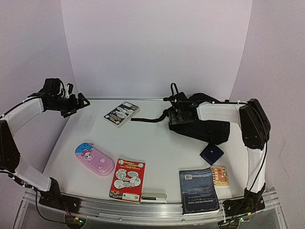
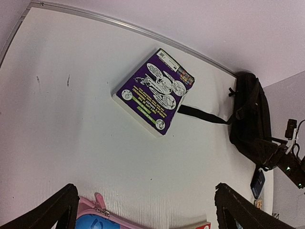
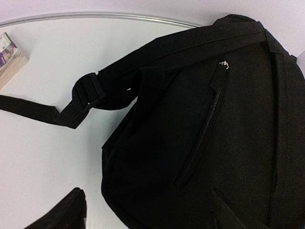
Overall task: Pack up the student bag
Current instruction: Pick up the student bag at the center of the board.
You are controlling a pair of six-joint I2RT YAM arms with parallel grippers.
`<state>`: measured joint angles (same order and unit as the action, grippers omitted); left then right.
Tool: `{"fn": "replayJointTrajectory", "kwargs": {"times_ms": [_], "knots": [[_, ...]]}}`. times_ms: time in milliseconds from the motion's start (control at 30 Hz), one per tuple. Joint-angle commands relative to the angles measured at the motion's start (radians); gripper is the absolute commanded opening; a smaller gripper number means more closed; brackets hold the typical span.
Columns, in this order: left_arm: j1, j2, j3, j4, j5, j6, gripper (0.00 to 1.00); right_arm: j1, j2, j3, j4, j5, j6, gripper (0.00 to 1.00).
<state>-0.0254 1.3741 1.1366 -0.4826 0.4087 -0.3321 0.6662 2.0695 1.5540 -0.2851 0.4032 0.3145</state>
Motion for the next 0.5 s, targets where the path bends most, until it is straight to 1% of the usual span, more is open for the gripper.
{"fn": "replayJointTrajectory", "kwargs": {"times_ms": [0,100,133,167,200,233,333,367,467], "knots": [[-0.009,0.015,0.025,-0.010,0.020,0.016,1.00,0.000,0.053,0.066,0.004,0.142,-0.031,0.62],[-0.016,0.024,0.026,-0.014,0.018,0.018,1.00,0.000,0.056,0.094,0.014,0.165,-0.067,0.35],[-0.018,0.025,0.027,-0.015,0.018,0.019,1.00,0.000,0.052,0.104,0.019,0.178,-0.085,0.23],[-0.020,0.026,0.027,-0.016,0.017,0.020,1.00,0.000,0.047,0.114,0.021,0.190,-0.103,0.14],[-0.022,0.026,0.028,-0.016,0.015,0.021,1.00,0.000,0.037,0.124,0.023,0.203,-0.120,0.06],[-0.023,0.026,0.027,-0.018,0.013,0.023,1.00,0.000,0.021,0.131,0.026,0.214,-0.140,0.01],[-0.027,0.020,0.026,-0.020,0.008,0.026,1.00,0.000,-0.042,0.133,0.044,0.227,-0.218,0.00],[-0.027,0.017,0.027,-0.020,0.008,0.027,1.00,0.000,-0.071,0.126,0.058,0.192,-0.254,0.00],[-0.029,0.009,0.028,-0.021,0.007,0.031,1.00,0.002,-0.171,0.075,0.105,0.026,-0.357,0.00]]}}
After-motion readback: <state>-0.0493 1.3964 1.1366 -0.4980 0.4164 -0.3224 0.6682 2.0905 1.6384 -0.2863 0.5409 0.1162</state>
